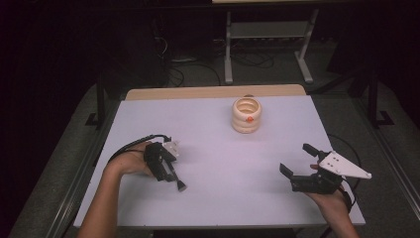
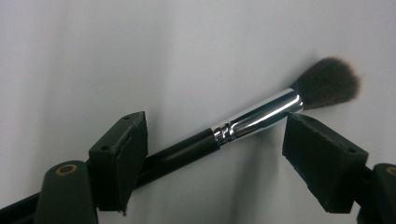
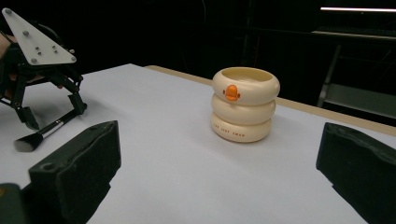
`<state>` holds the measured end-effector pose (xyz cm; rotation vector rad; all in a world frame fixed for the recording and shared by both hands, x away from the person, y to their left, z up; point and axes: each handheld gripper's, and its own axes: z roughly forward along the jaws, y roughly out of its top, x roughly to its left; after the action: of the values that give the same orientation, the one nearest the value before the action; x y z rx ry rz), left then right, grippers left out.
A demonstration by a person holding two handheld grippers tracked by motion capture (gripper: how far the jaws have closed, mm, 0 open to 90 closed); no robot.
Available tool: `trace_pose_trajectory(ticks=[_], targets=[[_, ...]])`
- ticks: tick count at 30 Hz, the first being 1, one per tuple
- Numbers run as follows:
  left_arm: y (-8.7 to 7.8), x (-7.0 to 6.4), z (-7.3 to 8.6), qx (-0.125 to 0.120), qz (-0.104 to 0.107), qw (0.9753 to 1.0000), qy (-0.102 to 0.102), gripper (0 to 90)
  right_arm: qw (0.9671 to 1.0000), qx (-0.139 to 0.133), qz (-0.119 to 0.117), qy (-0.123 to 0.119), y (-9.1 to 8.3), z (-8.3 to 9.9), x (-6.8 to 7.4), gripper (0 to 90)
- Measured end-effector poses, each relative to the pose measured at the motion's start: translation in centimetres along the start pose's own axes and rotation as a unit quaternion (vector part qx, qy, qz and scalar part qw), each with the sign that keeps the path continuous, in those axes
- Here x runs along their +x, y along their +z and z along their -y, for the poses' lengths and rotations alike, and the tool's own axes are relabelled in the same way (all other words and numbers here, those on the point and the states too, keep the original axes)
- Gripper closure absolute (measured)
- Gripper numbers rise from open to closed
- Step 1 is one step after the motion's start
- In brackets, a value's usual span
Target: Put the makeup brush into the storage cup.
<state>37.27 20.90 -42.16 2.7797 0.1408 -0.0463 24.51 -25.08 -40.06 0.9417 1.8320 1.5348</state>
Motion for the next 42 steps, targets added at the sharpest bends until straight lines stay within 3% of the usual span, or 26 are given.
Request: trace_pose_trajectory(ticks=[7,24,42], targets=[[0.09,0.01,-0.06,0.006,-0.006,1.0,0.001,26.3,1.0,-0.001,0.0,0.002,0.01,0.0,-0.03,0.0],[-0.24,0.01,-0.08,0.002,-0.011,0.9999,0.01,49.0,1.0,0.0,0.0,0.004,0.16,0.05,0.0,0.0],[-0.44,-0.04,-0.1,0.009,-0.009,0.9999,-0.005,70.0,1.0,0.0,0.0,0.004,0.06,0.04,-0.06,0.0]])
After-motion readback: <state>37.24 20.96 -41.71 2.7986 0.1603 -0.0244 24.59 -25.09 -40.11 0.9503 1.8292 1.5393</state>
